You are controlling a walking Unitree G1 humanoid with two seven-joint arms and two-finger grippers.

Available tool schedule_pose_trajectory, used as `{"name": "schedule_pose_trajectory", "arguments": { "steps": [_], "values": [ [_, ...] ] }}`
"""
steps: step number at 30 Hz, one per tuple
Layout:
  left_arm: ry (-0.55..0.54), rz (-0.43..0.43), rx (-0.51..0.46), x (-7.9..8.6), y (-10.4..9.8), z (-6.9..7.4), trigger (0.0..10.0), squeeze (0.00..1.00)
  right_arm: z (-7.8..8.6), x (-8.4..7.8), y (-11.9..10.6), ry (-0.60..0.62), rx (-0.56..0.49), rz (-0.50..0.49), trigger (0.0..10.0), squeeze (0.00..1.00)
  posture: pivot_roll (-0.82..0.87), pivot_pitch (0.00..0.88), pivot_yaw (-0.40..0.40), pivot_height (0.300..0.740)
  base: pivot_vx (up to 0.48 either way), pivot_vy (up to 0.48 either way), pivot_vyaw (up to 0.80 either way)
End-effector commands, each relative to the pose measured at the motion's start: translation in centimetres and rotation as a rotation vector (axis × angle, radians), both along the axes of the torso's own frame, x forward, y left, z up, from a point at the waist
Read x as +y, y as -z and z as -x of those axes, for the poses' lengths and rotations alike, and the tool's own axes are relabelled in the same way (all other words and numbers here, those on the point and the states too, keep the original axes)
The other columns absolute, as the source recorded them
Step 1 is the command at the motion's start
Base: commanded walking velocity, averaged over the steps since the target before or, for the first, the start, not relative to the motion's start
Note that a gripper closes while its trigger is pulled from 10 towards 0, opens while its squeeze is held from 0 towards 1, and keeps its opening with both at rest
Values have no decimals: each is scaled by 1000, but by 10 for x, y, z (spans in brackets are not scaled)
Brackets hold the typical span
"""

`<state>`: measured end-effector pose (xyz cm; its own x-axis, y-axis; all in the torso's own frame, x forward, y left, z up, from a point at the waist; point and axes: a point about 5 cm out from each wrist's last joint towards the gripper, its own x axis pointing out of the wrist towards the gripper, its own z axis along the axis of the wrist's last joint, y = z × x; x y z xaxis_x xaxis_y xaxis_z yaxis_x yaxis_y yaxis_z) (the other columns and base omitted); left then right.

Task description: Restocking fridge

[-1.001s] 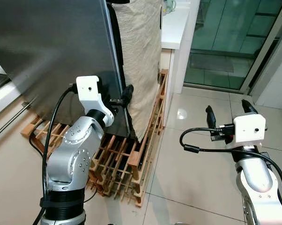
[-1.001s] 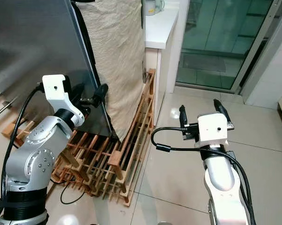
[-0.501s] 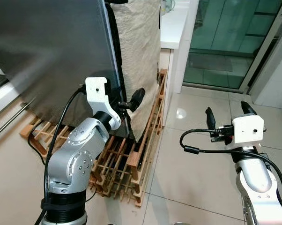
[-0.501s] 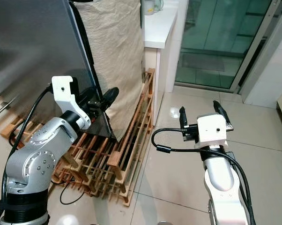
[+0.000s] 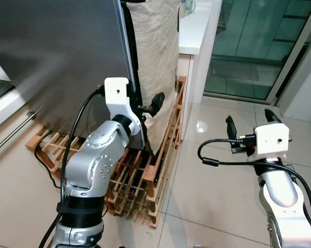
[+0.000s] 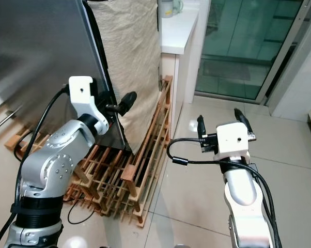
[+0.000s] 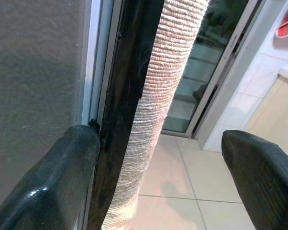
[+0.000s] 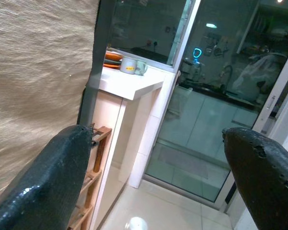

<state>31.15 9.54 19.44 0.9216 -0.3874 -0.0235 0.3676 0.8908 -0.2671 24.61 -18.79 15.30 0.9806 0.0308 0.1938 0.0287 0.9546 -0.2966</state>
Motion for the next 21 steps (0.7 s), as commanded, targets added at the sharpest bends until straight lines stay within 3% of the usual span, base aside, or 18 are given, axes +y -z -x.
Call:
{"name": "schedule_pose_trajectory", "arguments": {
  "steps": [1, 4, 6, 8, 9, 10, 11, 12, 15, 18, 21],
  "values": [
    [-2, -6, -36, -2, -8, -3, 10000, 0, 0, 0, 0, -2, -5, 9, 10000, 0, -193, 0, 70, 740, 0, 0, 0],
    [-5, -10, -38, -3, -8, -4, 10000, 0, -1, 0, -1, -3, -8, 10, 10000, 0, -193, 0, 70, 740, 0, 0, 0],
    [160, 101, -91, -34, -24, -9, 10000, 0, -6, -4, -7, 13, -29, 15, 10000, 0, -207, 0, 72, 740, 0, 0, 0],
    [366, 189, -145, -65, -37, -4, 10000, 0, -9, -5, -9, 19, -38, 14, 10000, 0, -203, 0, 68, 740, 0, 0, 0],
    [366, 189, -145, -65, -37, -4, 10000, 0, -9, -5, -9, 19, -38, 14, 10000, 0, -203, 0, 68, 740, 0, 0, 0],
    [467, 230, -157, -77, -41, 0, 10000, 0, -10, -4, -9, 19, -37, 10, 10000, 0, -202, 0, 66, 740, 0, 0, 0],
    [467, 230, -157, -77, -41, 0, 10000, 0, -10, -4, -9, 19, -37, 10, 10000, 0, -202, 0, 66, 740, 0, 0, 0],
    [685, 353, -165, -104, -47, 9, 10000, 0, -9, 0, -7, 7, -35, -5, 10000, 0, -202, 0, 65, 740, 0, 0, 0],
    [881, 489, -226, -136, -69, 18, 10000, 0, -6, 7, -3, -9, -27, -14, 10000, 0, -227, 0, 80, 740, 0, 0, 0],
    [1043, 554, -298, -154, -92, 40, 10000, 0, -3, 6, 0, 7, -18, -21, 10000, 0, -240, 0, 91, 740, 0, 0, 0],
    [1155, 575, -331, -155, -100, 56, 10000, 0, -1, 3, 1, 22, -14, -21, 10000, 0, -249, 0, 100, 740, 0, 0, 0]
  ]
}}
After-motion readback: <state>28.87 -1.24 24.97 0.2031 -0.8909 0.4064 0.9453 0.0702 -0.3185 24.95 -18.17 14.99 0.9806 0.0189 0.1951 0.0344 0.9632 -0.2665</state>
